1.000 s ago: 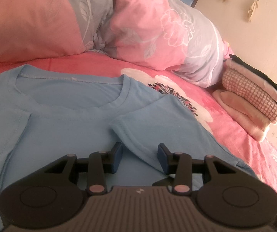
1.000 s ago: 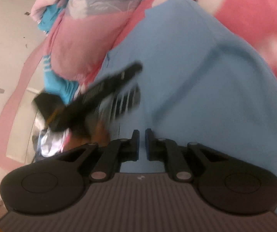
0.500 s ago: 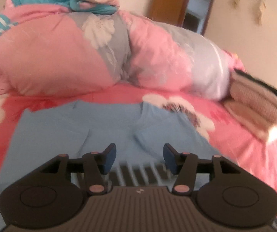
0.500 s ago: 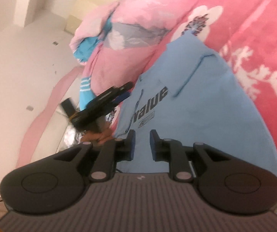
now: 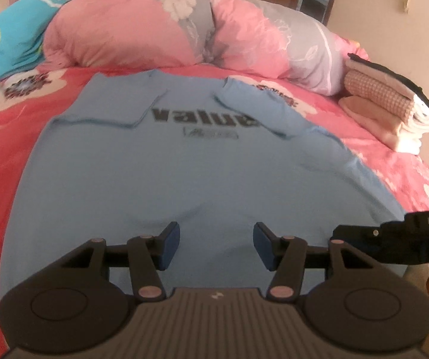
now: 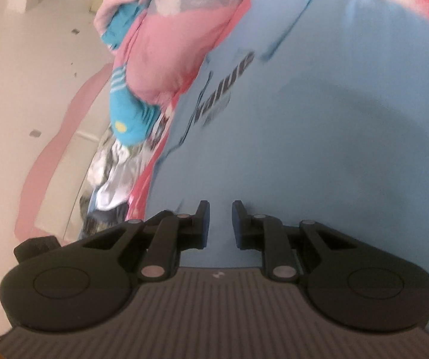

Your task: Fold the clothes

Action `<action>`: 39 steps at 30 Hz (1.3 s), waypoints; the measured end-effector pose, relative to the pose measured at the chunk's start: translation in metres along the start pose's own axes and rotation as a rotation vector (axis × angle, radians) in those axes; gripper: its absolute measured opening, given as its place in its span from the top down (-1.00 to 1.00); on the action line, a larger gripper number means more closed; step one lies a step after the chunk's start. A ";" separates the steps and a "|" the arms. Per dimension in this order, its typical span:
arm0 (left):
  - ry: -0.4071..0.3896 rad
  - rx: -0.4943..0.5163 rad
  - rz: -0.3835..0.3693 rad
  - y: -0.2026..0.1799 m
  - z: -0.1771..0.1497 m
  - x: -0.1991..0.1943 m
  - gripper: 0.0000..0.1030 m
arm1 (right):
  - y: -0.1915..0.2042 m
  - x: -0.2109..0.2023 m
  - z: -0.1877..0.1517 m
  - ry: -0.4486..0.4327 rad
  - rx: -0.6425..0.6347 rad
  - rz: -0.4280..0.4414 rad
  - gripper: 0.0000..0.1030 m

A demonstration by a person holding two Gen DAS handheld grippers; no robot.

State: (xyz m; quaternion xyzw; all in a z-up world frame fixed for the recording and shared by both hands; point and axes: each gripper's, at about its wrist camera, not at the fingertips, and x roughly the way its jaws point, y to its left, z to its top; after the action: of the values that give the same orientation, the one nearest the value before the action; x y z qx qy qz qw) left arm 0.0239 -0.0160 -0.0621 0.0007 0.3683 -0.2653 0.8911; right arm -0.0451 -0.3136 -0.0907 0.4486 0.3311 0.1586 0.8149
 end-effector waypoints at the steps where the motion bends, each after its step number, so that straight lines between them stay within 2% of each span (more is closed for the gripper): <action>1: 0.002 -0.005 0.004 0.000 -0.005 -0.002 -0.08 | 0.001 0.000 -0.009 0.008 -0.005 0.002 0.68; 8: -0.060 -0.063 -0.006 0.004 -0.026 -0.033 -0.12 | 0.006 -0.006 -0.051 0.058 -0.012 0.014 0.69; 14: -0.082 -0.095 0.038 0.008 -0.042 -0.050 -0.12 | 0.010 -0.007 -0.082 0.131 -0.067 -0.029 0.67; 19: -0.155 -0.154 0.113 0.020 -0.051 -0.075 -0.12 | 0.010 0.000 -0.113 0.212 -0.109 -0.087 0.66; 23: -0.186 -0.210 0.202 0.032 -0.053 -0.088 -0.12 | 0.025 -0.015 -0.118 0.172 -0.176 -0.069 0.65; 31: -0.158 -0.292 0.283 0.054 -0.058 -0.100 -0.15 | 0.060 -0.036 -0.088 0.040 -0.296 -0.033 0.56; 36: -0.150 -0.309 0.330 0.063 -0.066 -0.106 -0.17 | 0.082 -0.014 -0.072 -0.023 -0.395 -0.093 0.54; 39: -0.140 -0.319 0.354 0.068 -0.070 -0.106 -0.17 | 0.097 0.002 -0.073 -0.064 -0.528 -0.178 0.54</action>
State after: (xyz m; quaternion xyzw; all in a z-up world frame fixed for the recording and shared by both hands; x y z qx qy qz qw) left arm -0.0521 0.1062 -0.0565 -0.0941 0.3370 -0.0430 0.9358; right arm -0.0895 -0.2141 -0.0379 0.1947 0.2907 0.1529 0.9242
